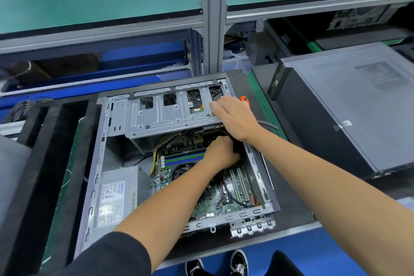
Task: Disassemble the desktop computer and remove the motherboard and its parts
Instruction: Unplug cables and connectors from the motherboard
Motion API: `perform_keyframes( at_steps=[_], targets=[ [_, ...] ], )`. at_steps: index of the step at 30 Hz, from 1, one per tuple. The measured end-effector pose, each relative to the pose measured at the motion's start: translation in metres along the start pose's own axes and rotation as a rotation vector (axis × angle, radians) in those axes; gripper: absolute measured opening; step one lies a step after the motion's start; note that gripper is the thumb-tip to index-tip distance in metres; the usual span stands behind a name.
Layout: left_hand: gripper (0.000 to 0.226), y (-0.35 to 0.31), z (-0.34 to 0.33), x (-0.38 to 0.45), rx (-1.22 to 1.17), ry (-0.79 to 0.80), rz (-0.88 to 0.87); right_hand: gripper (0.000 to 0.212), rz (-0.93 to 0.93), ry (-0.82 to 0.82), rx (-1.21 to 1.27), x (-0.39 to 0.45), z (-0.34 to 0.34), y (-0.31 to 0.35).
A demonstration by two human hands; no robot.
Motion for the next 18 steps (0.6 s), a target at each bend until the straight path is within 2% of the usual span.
perform_keyframes(
  at_steps=[3,8,11,14,18],
  targets=[
    [0.023,0.000,0.009,-0.002,0.027,0.087,-0.015,0.072,0.013,-0.001,-0.010,-0.001,0.001,0.001],
    [0.044,0.020,0.031,-0.024,0.068,0.200,-0.046,0.071,0.020,-0.008,-0.039,-0.003,0.003,0.005],
    [0.032,0.043,0.047,-0.046,0.073,0.171,-0.041,0.068,0.022,-0.003,-0.047,-0.004,0.003,0.007],
    [0.023,0.072,0.065,-0.065,0.048,0.107,0.034,0.067,0.023,-0.003,-0.057,-0.005,0.002,0.007],
    [0.025,0.103,0.076,-0.079,0.183,0.113,0.174,0.056,0.014,-0.012,-0.073,-0.007,0.003,0.008]
  ],
)
Point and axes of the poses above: each hand's wrist, its own x-axis towards the middle knuckle, its own z-axis out of the back of the hand, y = z × x, the point moved 10 cm from there along x, towards the middle knuckle, and after that the axes turned 9 degrees about -z, right-handed, at the moved point
